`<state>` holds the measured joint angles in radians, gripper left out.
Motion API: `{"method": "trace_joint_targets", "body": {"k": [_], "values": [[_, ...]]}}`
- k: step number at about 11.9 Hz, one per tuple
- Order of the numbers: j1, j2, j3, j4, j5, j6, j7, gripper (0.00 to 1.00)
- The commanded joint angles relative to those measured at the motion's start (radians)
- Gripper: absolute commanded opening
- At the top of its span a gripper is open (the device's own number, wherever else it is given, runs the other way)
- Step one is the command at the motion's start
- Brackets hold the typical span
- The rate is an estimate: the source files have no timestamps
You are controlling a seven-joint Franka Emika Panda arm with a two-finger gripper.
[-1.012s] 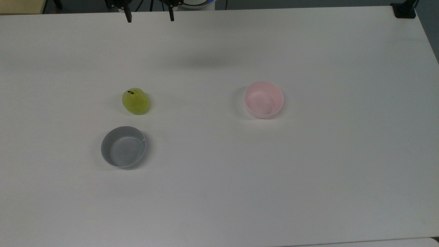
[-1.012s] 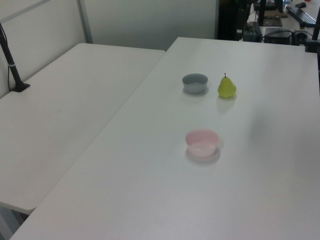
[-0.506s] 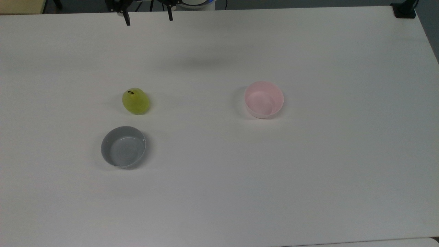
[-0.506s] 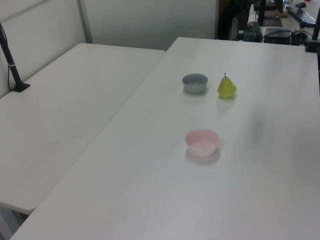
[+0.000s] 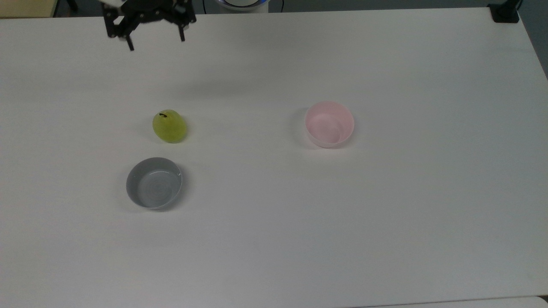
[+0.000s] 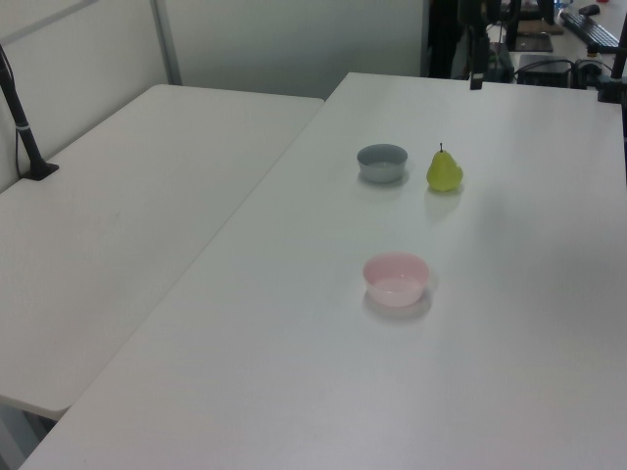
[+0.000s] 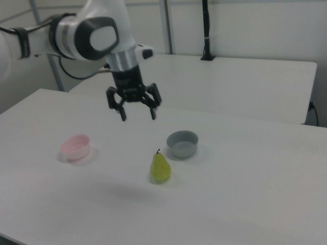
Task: Place the pear in the bowl
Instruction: 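Move the open gripper down over the yellow-green pear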
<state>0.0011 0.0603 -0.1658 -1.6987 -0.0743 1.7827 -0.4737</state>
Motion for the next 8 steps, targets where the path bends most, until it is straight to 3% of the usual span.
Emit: {"method": "trace_joint_targets", "body": {"k": [1,8], "values": [[-0.050,0.091,-0.003,-0.062,0.007,0.180,-0.019,1.00],[-0.056,0.249,0.005,-0.101,0.094,0.342,0.049,1.00]]}}
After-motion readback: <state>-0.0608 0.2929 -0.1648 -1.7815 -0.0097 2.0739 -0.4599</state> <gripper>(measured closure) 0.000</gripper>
